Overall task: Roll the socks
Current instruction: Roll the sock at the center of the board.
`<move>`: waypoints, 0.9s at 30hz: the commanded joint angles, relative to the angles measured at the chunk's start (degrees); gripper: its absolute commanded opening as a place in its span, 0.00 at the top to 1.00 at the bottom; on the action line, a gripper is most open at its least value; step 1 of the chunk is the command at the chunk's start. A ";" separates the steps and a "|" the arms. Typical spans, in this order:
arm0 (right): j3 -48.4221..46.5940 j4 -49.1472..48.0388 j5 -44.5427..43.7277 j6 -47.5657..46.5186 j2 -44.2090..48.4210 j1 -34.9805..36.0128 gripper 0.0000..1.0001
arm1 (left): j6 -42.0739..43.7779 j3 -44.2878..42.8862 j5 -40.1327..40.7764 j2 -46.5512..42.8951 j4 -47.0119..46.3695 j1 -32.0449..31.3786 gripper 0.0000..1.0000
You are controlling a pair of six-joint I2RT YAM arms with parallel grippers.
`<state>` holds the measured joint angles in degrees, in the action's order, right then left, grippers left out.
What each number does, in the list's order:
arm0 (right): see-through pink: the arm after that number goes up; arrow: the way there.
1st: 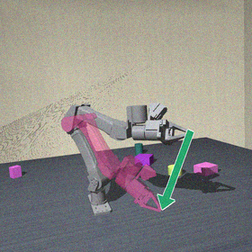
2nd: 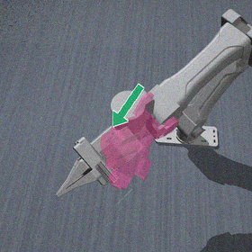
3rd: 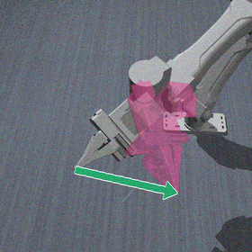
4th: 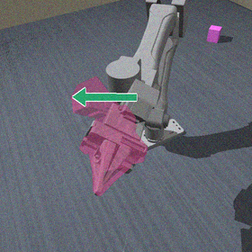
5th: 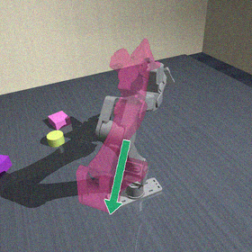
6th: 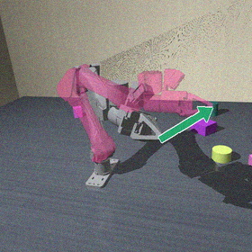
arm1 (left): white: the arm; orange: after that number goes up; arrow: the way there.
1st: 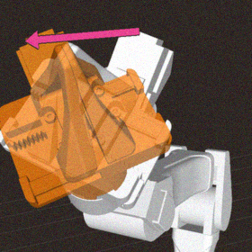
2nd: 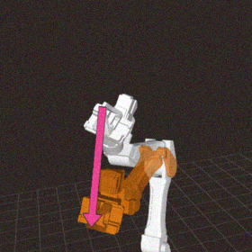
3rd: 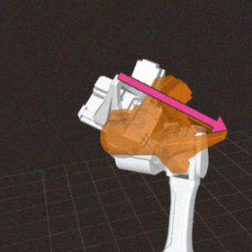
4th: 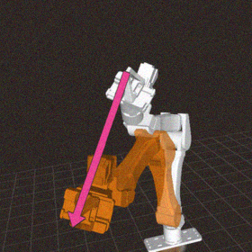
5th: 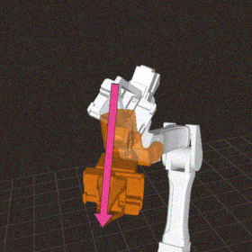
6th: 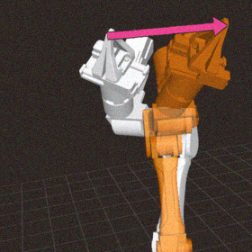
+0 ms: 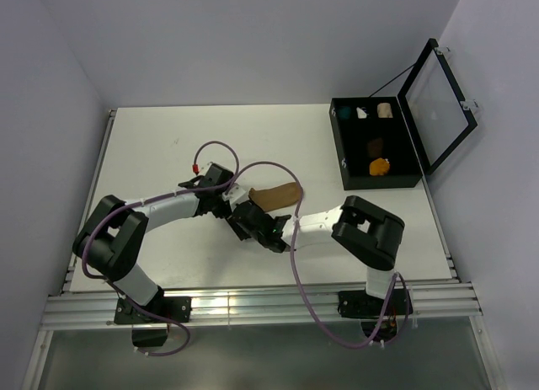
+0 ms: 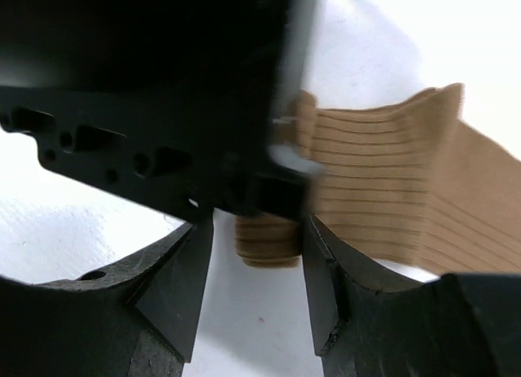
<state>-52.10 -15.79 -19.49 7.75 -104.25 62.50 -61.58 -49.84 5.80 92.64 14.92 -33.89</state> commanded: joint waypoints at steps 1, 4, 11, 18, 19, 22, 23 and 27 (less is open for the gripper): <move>-2.92 -0.56 -0.55 -1.33 -2.62 1.31 0.46 | 0.32 -0.87 -0.62 0.70 0.46 -0.39 0.91; -3.01 -0.38 -0.90 -0.72 -4.29 1.31 0.48 | -0.03 -0.61 -0.88 0.70 0.11 -0.39 0.91; -2.13 0.06 -2.67 0.51 -5.62 0.87 0.97 | -1.34 0.54 -2.02 0.09 -1.55 -0.39 0.88; 3.48 -4.23 12.52 5.78 -1.58 -5.52 1.00 | -4.59 3.69 0.17 -4.91 -3.40 -0.04 0.64; 4.10 -5.03 18.81 6.57 -1.31 -6.85 1.00 | -4.95 4.22 0.61 -5.88 -3.84 0.05 0.61; 6.30 -8.98 30.51 9.73 -1.40 -11.95 1.00 | -6.62 6.42 2.19 -9.66 -5.86 0.14 0.49; 6.74 -10.21 33.34 11.66 -1.48 -13.18 1.00 | -6.97 6.86 2.46 -10.45 -6.30 0.23 0.46; 9.46 -19.42 46.18 19.04 -3.67 -19.42 1.00 | -7.85 8.62 3.34 -13.36 -7.88 0.14 0.40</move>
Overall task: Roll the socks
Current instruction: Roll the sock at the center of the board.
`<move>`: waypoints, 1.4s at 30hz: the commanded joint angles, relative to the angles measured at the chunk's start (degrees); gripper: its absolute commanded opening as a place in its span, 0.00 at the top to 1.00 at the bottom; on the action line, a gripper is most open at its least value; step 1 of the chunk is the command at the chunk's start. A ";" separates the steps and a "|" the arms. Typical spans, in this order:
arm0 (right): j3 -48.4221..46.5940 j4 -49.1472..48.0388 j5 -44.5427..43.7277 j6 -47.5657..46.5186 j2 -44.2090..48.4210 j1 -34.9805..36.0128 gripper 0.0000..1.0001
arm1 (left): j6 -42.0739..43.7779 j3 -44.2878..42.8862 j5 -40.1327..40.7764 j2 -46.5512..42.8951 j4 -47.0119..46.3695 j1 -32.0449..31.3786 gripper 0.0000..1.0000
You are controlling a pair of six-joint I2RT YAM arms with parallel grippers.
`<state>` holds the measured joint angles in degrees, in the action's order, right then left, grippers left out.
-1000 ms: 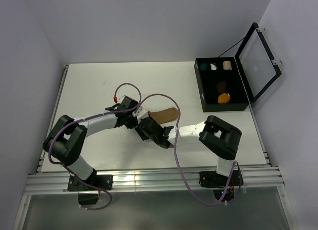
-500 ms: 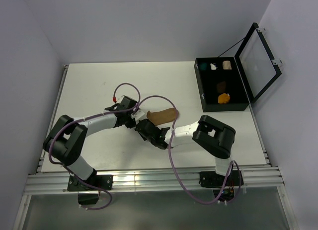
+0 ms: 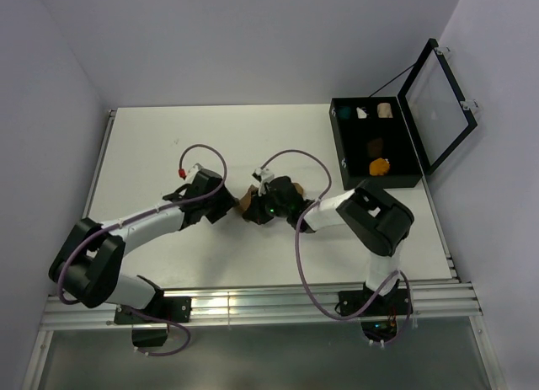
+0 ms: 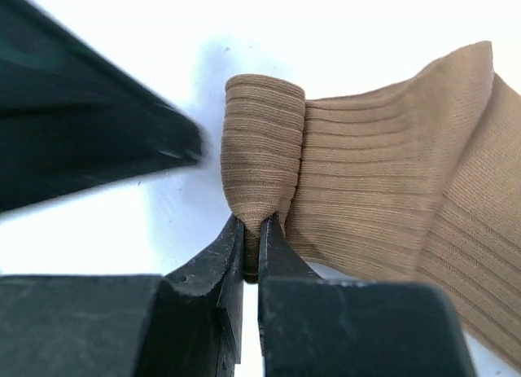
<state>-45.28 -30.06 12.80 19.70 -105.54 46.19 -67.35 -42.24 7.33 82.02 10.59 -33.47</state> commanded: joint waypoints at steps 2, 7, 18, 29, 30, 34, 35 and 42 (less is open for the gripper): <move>3.00 -9.28 20.30 11.47 -4.14 -6.55 1.00 | -2.17 1.72 1.46 -2.92 -4.35 -0.28 0.39; 3.44 -17.12 28.76 20.01 -10.30 -10.77 1.00 | -1.38 1.72 -0.74 -0.90 -6.72 -0.28 0.41; 1.43 -17.67 32.29 27.49 -16.10 -13.76 1.00 | 0.47 -0.30 -1.36 5.43 -8.74 -0.28 0.47; 0.28 -16.26 32.99 28.02 -17.68 -14.29 1.00 | 1.96 -2.50 -0.56 10.70 -7.69 -0.36 0.55; 0.10 -16.08 32.91 28.11 -17.77 -14.29 1.00 | 1.79 -2.41 -0.74 10.53 -7.60 -0.36 0.53; -0.16 -15.90 32.91 28.20 -17.95 -14.29 1.00 | 0.82 0.75 -0.66 6.15 -12.15 -0.36 0.43; -0.25 -15.73 32.91 28.11 -17.95 -14.29 1.00 | 0.73 1.71 -0.13 4.40 -12.69 -0.36 0.41; -0.34 -14.94 32.82 27.85 -17.78 -14.29 1.00 | 1.17 1.37 0.14 4.72 -14.72 -0.36 0.40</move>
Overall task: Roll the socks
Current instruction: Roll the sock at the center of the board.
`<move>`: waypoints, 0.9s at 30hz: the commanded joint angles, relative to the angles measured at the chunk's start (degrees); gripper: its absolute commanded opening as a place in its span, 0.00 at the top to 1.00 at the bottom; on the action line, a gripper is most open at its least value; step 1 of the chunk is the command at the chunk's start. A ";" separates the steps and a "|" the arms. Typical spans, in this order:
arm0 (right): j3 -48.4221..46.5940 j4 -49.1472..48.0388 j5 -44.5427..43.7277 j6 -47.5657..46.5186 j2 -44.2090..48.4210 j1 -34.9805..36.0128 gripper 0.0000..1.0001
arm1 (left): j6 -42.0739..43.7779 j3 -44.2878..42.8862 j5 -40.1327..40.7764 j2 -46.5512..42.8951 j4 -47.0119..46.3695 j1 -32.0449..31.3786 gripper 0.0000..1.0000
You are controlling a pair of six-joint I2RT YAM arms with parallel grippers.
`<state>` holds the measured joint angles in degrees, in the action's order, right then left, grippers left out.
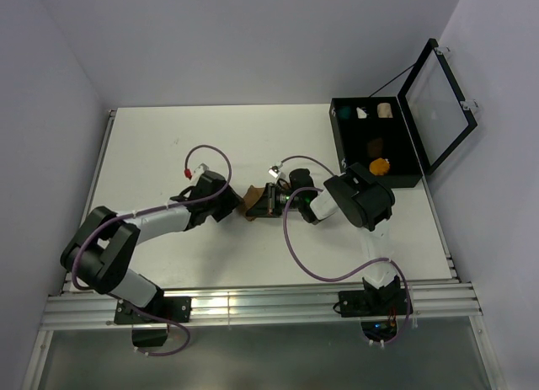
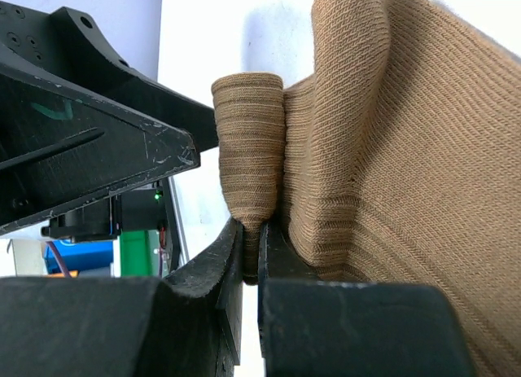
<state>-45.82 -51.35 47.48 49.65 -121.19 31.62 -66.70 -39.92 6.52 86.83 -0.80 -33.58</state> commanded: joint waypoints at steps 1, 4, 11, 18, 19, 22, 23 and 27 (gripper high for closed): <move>0.21 6.53 -1.96 -2.27 -2.12 0.29 1.00 | 0.60 -1.12 1.12 0.44 -3.33 -0.25 0.40; 0.12 6.62 -1.87 -2.27 -2.12 0.29 1.00 | 1.30 -2.26 1.38 2.38 -4.12 -0.25 0.43; -0.06 7.14 -2.04 -2.54 -2.04 0.29 1.00 | 2.10 -5.52 2.44 7.91 0.09 -0.25 0.55; 0.21 9.34 -3.53 -4.64 -0.37 0.29 0.92 | 3.94 -9.20 2.62 11.52 7.29 -0.17 0.80; 0.29 9.95 -4.06 -5.17 0.76 0.29 0.89 | 4.64 -10.43 2.62 12.22 8.43 -0.17 0.83; 1.08 14.50 -7.13 -8.51 4.53 0.46 0.76 | 6.39 -13.06 2.44 13.01 13.00 -0.17 0.98; 1.26 15.57 -8.10 -9.56 5.69 0.55 0.72 | 6.93 -13.77 2.44 13.19 15.45 -0.25 0.99; 2.49 20.67 -16.00 -16.23 12.45 2.30 0.56 | 9.48 -16.50 2.97 13.11 20.13 -0.25 1.00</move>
<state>-44.97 -39.66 39.97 41.58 -113.19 32.60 -61.28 -54.65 7.22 98.83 10.68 -33.78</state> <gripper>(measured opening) 0.415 0.212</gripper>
